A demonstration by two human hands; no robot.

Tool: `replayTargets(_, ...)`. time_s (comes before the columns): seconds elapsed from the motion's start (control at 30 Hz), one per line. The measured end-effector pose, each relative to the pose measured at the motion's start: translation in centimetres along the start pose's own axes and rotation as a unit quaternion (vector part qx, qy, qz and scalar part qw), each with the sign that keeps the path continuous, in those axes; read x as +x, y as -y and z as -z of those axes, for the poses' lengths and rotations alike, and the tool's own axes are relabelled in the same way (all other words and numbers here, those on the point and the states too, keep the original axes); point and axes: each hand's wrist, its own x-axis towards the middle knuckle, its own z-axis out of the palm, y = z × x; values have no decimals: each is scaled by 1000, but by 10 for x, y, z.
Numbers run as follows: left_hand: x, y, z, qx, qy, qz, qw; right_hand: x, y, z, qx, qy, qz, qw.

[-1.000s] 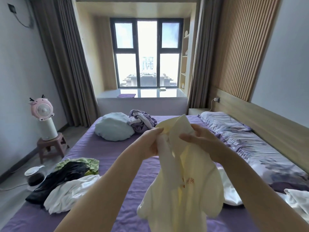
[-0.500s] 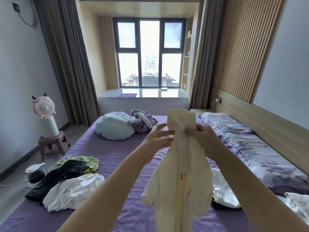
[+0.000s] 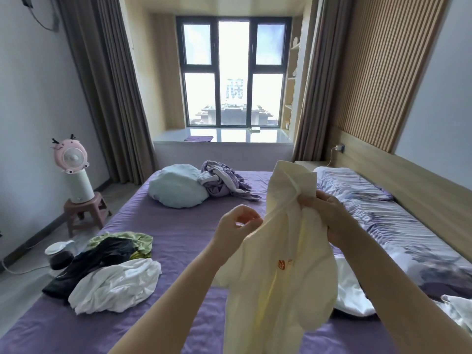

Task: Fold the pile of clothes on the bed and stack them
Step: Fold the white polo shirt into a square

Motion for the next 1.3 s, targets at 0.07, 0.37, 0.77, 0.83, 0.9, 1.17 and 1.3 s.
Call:
replayTargets(0.07,-2,-2,-15,-11,16,17,1000,2,-8,-2,21,13,-8,1000)
replayTargets(0.37,-7,22,-42,255,2,16,967,13,-4,1,62,24,-6,998)
replayTargets(0.77,-19,14,-35,1,-23,5,1000,26,-14,-26,93,-4,-36,995)
replayTargets(0.83,-13,11,-34,-48,-45,36,997,24,-14,-31,102,-5,-50,994)
replayTargets(0.9,-7,11,-32,-2,-65,18,998,24,-14,-34,99,-1,-59,993)
replayTargets(1.17,10,-4,-27,24,-138,-32,990,17,-15,-48,101,49,-52,992)
replayTargets(1.3,12,-10,-11,32,-112,-45,992,13,-14,-52,95,70,-35,992)
